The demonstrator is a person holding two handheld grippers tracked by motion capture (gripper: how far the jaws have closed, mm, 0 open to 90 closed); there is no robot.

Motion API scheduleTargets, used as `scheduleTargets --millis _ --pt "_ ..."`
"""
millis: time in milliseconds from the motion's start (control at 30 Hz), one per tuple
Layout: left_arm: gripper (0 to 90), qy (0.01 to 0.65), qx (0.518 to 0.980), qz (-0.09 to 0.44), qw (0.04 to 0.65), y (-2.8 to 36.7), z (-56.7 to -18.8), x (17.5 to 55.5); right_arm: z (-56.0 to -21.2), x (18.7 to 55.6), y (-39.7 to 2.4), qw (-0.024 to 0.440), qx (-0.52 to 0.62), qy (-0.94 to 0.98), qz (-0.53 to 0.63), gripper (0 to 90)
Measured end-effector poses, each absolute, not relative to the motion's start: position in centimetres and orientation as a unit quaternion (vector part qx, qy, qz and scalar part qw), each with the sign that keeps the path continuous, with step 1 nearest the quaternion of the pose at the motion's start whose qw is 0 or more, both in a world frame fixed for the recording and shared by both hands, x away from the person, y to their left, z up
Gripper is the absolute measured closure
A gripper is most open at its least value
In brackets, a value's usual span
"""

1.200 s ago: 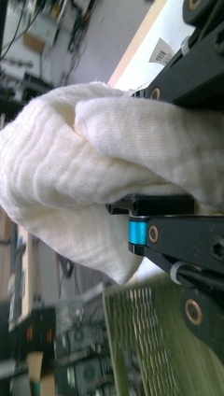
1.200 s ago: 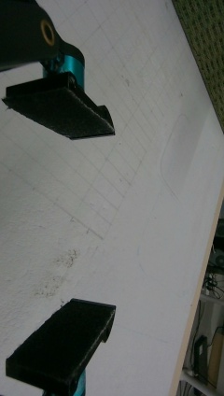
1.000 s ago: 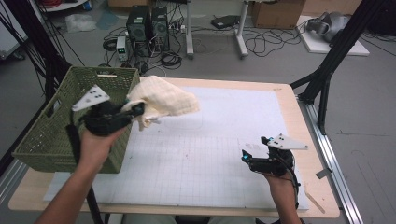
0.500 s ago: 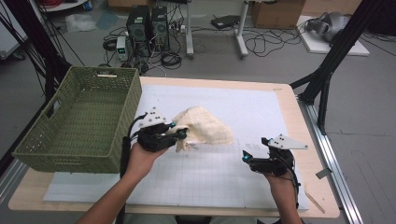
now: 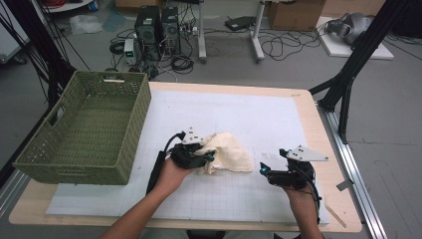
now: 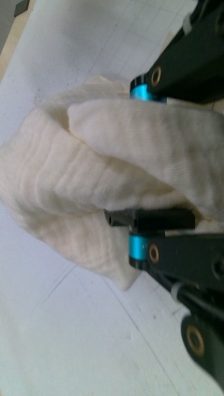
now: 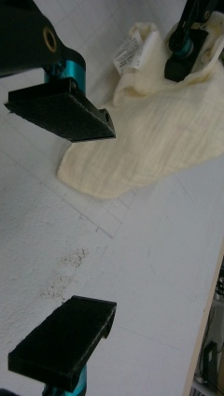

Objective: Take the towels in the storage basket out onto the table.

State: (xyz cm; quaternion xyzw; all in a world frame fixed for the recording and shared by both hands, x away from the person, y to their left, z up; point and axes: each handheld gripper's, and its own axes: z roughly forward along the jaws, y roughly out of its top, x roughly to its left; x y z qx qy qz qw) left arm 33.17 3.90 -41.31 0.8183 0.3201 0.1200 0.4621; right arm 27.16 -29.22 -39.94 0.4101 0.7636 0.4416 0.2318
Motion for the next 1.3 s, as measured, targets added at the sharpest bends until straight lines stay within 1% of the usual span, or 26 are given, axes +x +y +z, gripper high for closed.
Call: scheduleTargets --millis 33,67,133,167,200,333,500,600,733,933,1300 --pt "46.4 0.319 0.819 0.119 0.462 3.9 -41.5 33.2 -40.0 27.2 -29.3 0.232 0.412 0.763 0.441 12.9" --pt "46.4 0.322 0.815 0.119 0.467 3.9 -41.5 33.2 -40.0 27.2 -29.3 0.232 0.412 0.763 0.441 12.9" --pt "29.0 0.333 0.800 0.135 0.481 4.4 -41.3 33.0 -40.0 27.2 -29.3 0.233 0.413 0.763 0.440 12.5" --pt "21.7 0.340 0.790 0.140 0.491 4.8 -41.1 32.8 -40.0 27.2 -29.4 0.234 0.413 0.764 0.438 12.3" --pt "18.5 0.348 0.779 0.148 0.500 5.3 -40.9 32.7 -40.0 27.2 -29.4 0.234 0.415 0.763 0.436 12.2" --pt "18.3 0.369 0.750 0.159 0.526 8.1 -40.7 32.2 -40.2 27.2 -29.4 0.242 0.409 0.768 0.429 12.0" --pt "18.3 0.375 0.731 0.175 0.542 11.2 -40.7 31.5 -40.3 27.1 -29.2 0.251 0.403 0.770 0.426 11.7" --pt "18.3 0.377 0.724 0.174 0.551 12.5 -40.7 31.1 -40.4 27.2 -29.2 0.251 0.402 0.773 0.422 11.7" --pt "18.4 0.380 0.711 0.188 0.561 13.8 -40.1 30.5 -40.4 27.1 -29.2 0.254 0.402 0.771 0.424 11.7" --pt "18.6 0.379 0.702 0.193 0.571 15.1 -39.9 30.0 -40.4 27.1 -29.3 0.253 0.402 0.770 0.426 11.7" --pt "18.8 0.365 0.713 0.191 0.567 15.1 -40.3 30.0 -40.6 27.4 -29.4 0.242 0.411 0.766 0.430 11.7"
